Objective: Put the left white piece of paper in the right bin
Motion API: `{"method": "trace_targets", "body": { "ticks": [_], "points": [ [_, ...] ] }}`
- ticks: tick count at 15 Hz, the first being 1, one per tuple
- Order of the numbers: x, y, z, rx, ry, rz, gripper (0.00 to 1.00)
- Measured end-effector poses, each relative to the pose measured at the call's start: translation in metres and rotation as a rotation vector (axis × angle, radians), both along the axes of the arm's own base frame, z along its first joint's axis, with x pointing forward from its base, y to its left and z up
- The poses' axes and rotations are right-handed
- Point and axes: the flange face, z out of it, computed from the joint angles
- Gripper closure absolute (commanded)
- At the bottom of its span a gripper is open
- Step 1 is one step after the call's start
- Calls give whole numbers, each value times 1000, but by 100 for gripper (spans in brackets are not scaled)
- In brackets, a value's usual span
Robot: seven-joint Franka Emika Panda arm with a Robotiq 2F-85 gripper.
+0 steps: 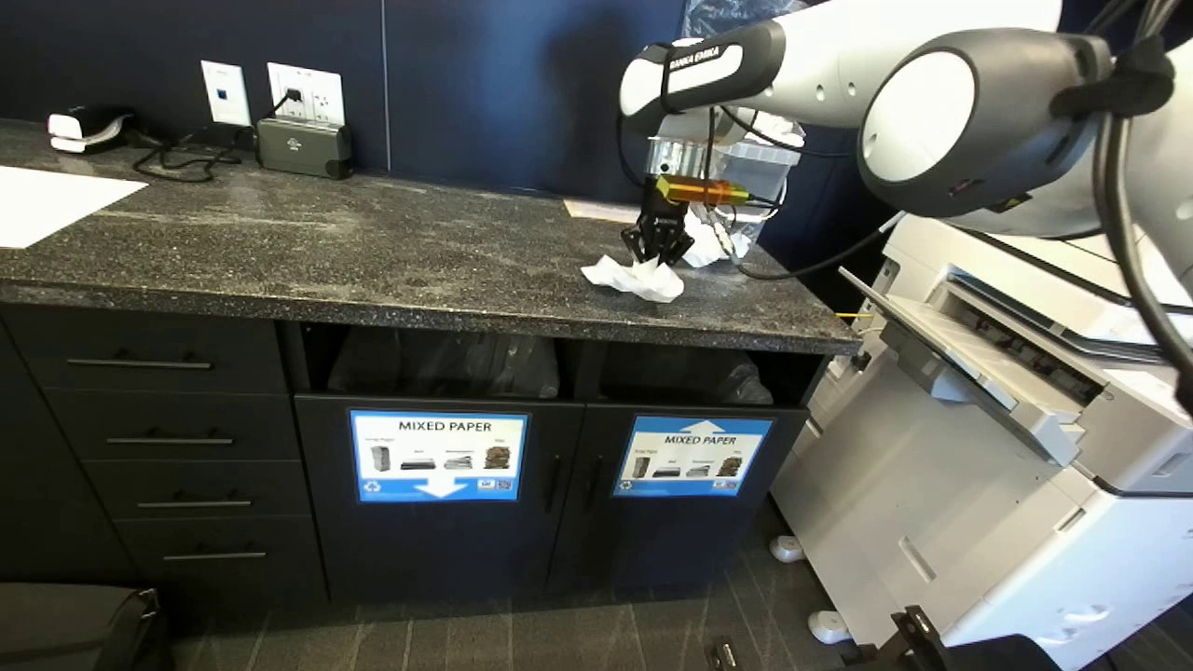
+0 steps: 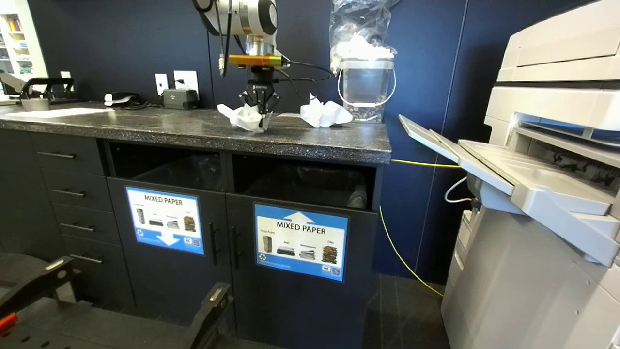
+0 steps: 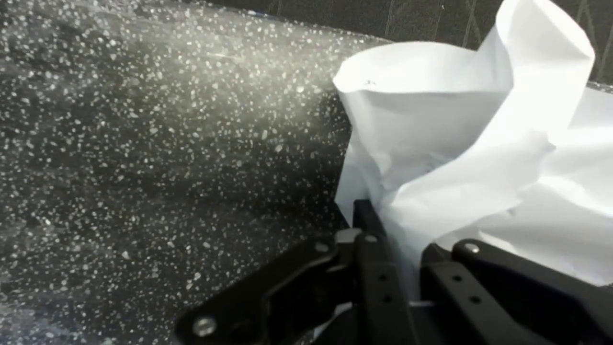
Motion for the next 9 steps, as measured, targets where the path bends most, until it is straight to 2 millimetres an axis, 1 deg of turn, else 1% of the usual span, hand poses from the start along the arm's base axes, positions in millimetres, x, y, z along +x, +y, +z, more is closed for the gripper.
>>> {"method": "trace_targets", "body": {
  "ticks": [5,9],
  "points": [
    [-13,3,-1,-6,-58,82,99],
    [-33,6,-2,-25,-73,136,99]
  ]
}}
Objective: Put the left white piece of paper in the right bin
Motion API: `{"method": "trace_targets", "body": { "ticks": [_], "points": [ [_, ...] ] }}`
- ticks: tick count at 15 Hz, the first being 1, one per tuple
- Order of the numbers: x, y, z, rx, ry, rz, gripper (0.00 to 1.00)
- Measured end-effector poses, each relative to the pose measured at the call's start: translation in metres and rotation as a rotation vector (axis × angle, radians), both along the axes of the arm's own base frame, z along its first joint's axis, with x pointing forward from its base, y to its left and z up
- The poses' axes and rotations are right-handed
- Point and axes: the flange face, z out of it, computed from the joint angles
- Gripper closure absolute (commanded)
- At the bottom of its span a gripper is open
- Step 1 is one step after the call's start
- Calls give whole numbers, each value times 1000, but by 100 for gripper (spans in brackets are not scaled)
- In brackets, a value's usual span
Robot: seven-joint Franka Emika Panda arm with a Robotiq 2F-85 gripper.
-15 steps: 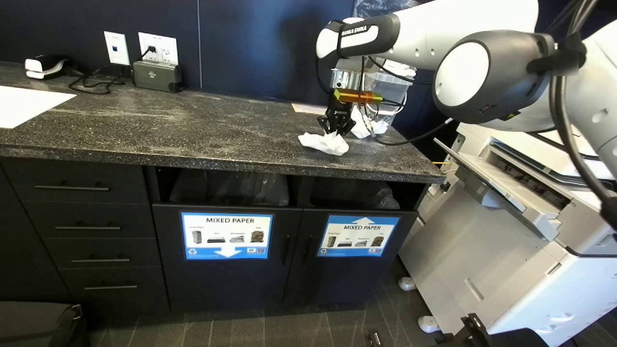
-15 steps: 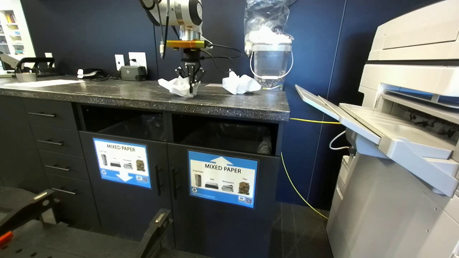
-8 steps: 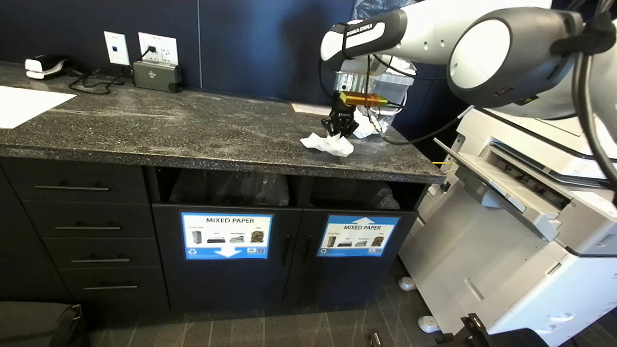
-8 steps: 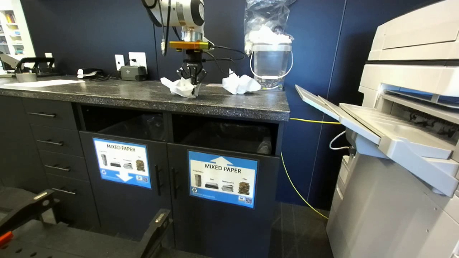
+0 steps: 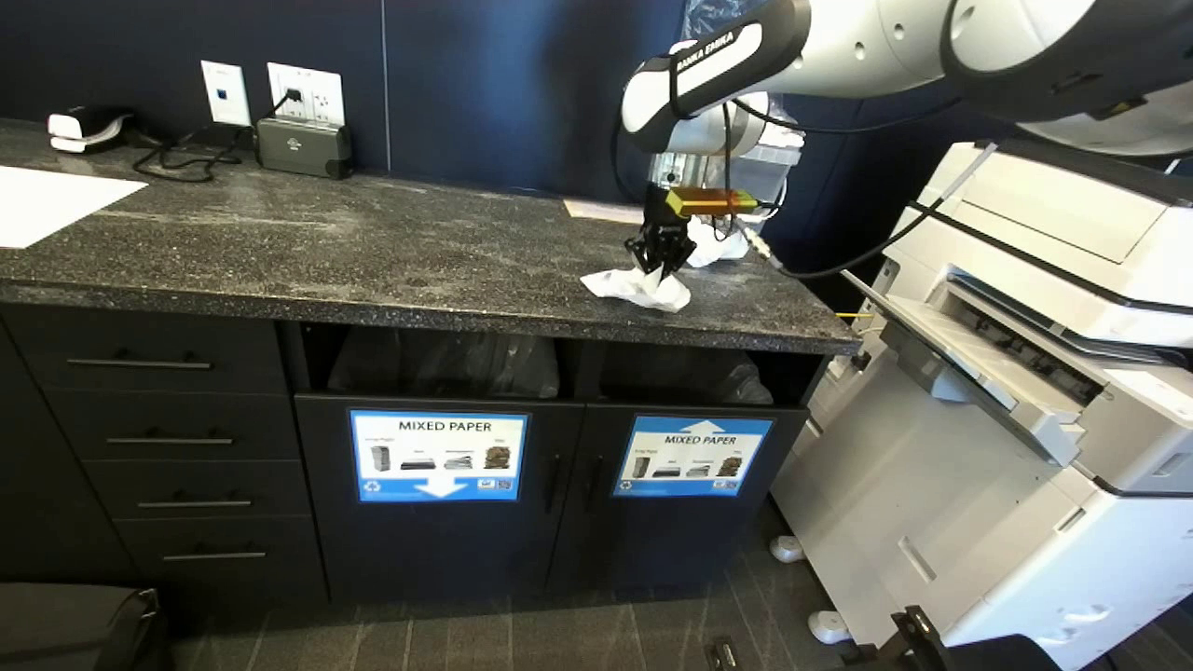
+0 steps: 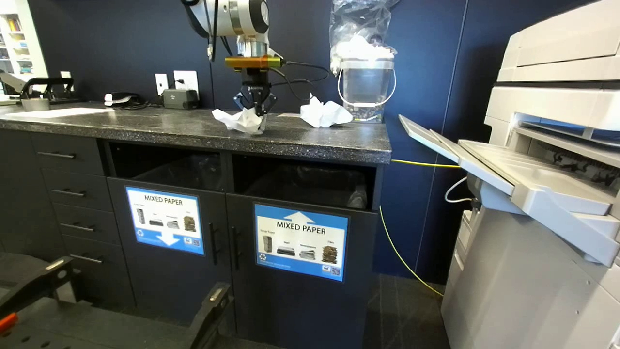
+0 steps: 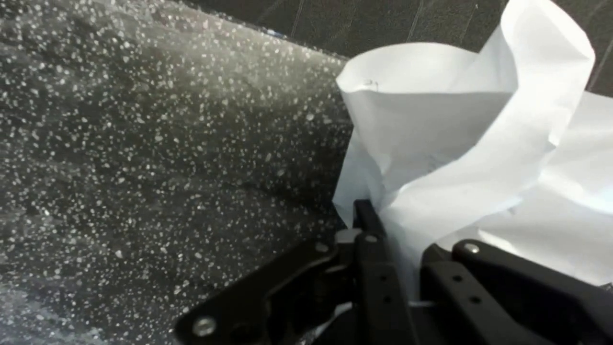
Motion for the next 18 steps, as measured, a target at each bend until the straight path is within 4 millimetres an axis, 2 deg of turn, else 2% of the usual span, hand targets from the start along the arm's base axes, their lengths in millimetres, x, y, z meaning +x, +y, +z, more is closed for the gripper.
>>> {"method": "trace_targets", "body": {
  "ticks": [7,12,14,18],
  "points": [
    [-50,1,-2,-1,-25,27,99],
    [-96,0,-5,10,-73,37,99],
    [-121,0,-16,12,-69,31,99],
    [-186,1,-57,-1,-36,0,99]
  ]
}}
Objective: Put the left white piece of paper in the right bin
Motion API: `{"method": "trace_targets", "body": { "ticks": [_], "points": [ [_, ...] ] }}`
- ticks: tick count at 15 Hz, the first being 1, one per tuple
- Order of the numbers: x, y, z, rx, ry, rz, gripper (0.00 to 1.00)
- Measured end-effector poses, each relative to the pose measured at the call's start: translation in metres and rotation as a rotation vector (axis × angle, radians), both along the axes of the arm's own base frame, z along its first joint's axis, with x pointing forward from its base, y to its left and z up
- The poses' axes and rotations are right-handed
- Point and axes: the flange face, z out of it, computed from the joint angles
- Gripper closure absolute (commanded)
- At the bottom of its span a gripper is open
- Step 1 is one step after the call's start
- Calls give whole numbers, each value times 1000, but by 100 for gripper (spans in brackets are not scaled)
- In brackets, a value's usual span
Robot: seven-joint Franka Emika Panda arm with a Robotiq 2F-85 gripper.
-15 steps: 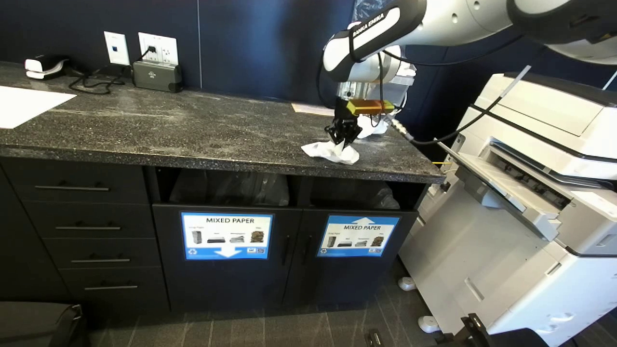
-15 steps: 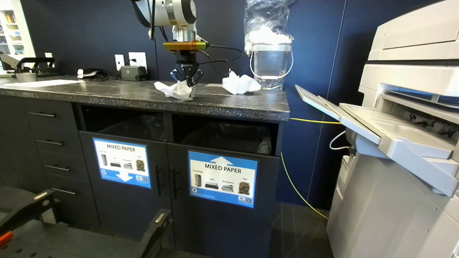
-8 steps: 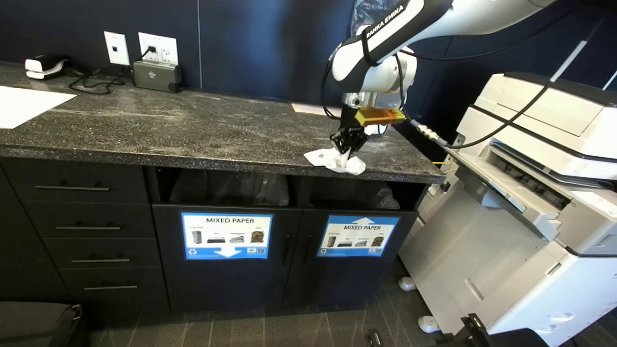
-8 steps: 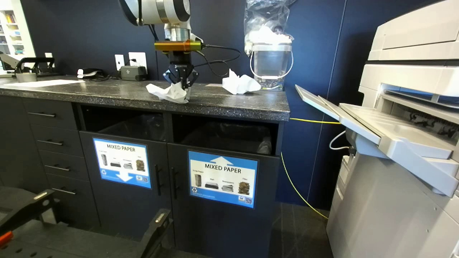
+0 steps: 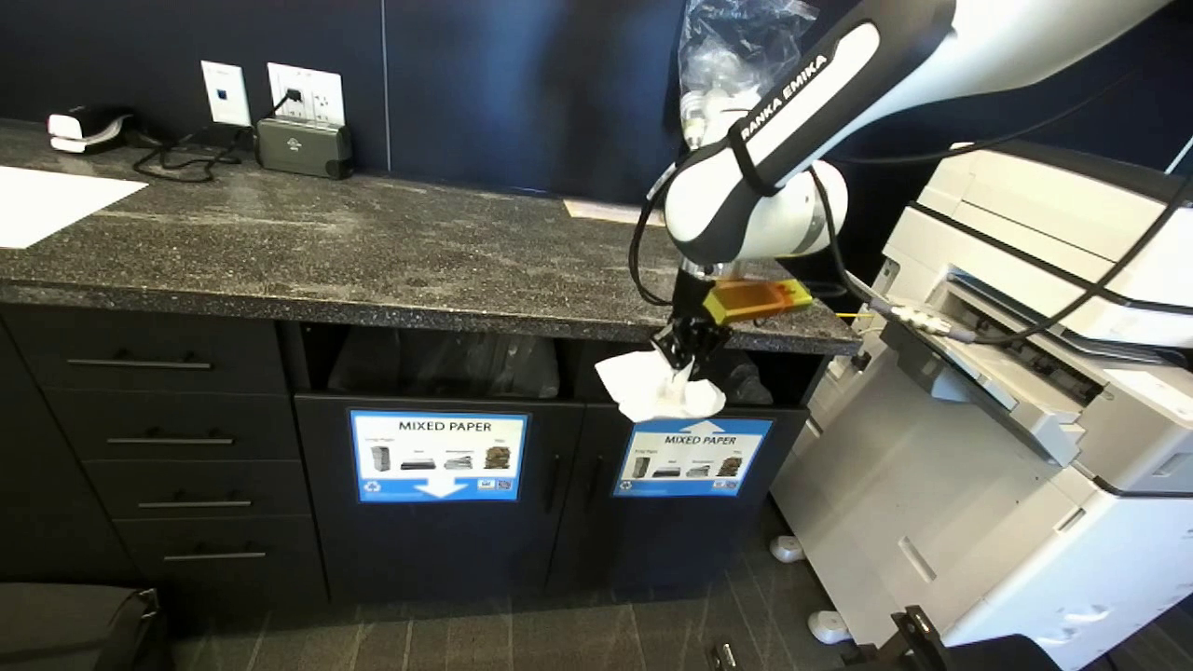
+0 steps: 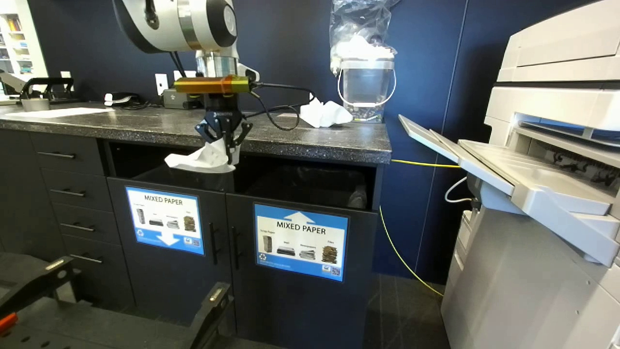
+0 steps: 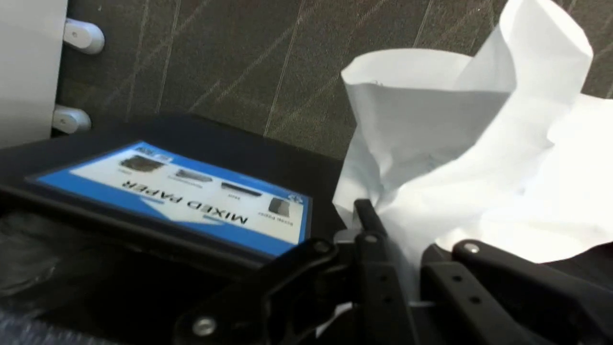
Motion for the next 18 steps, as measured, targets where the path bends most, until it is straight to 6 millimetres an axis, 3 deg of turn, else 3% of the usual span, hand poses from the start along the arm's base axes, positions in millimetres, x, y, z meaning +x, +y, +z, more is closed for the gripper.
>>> {"method": "trace_targets", "body": {
  "ticks": [6,8,10,12,16,18],
  "points": [
    [-112,-6,-56,16,-36,-13,99],
    [-150,-16,-74,22,-64,-2,99],
    [-172,-32,-80,10,-112,12,99],
    [-164,-55,-70,-4,-189,21,99],
    [-121,-117,-29,-21,-404,2,99],
    [-102,-130,-14,-5,-503,3,99]
  ]
}}
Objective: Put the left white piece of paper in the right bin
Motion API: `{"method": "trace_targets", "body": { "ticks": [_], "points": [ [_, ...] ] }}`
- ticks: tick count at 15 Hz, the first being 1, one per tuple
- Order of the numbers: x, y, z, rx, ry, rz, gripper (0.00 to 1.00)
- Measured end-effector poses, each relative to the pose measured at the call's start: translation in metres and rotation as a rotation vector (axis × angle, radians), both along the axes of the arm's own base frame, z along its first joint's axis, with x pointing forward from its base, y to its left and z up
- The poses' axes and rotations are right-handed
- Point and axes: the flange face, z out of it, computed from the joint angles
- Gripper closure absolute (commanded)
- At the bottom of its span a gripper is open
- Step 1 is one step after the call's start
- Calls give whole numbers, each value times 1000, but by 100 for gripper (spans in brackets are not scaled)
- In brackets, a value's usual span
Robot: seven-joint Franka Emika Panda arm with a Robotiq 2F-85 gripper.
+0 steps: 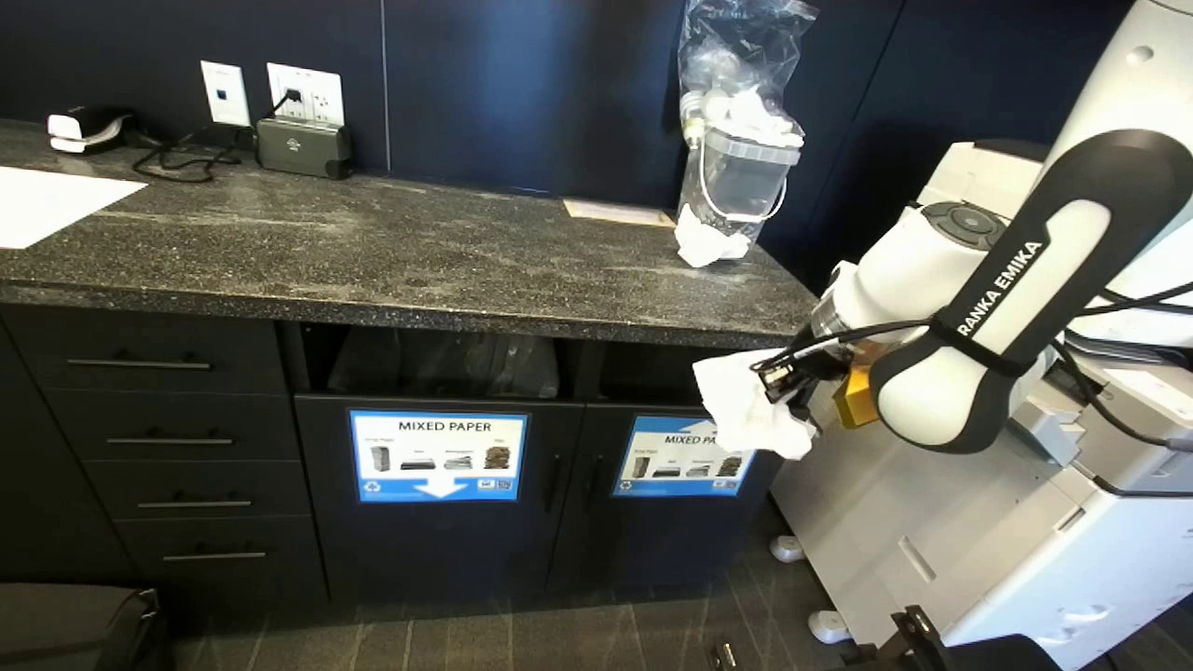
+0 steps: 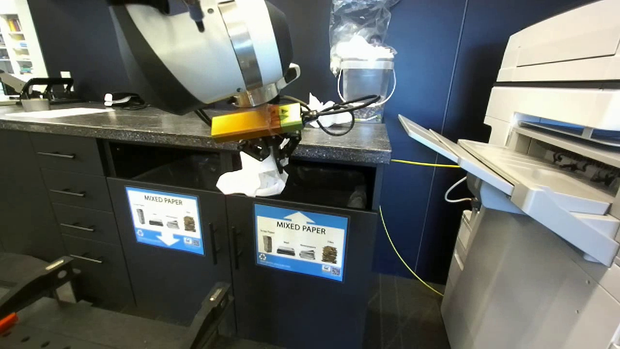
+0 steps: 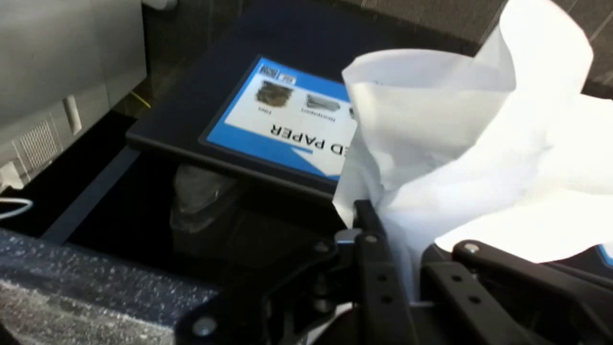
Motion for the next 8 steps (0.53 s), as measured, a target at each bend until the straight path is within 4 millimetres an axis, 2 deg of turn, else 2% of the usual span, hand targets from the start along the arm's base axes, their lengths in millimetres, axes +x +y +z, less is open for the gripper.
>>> {"method": "trace_targets", "body": {
  "ticks": [3,6,8],
  "points": [
    [15,12,-5,65,-65,23,99],
    [26,32,-31,150,-45,19,99],
    [35,36,-47,190,-34,4,99]
  ]
}}
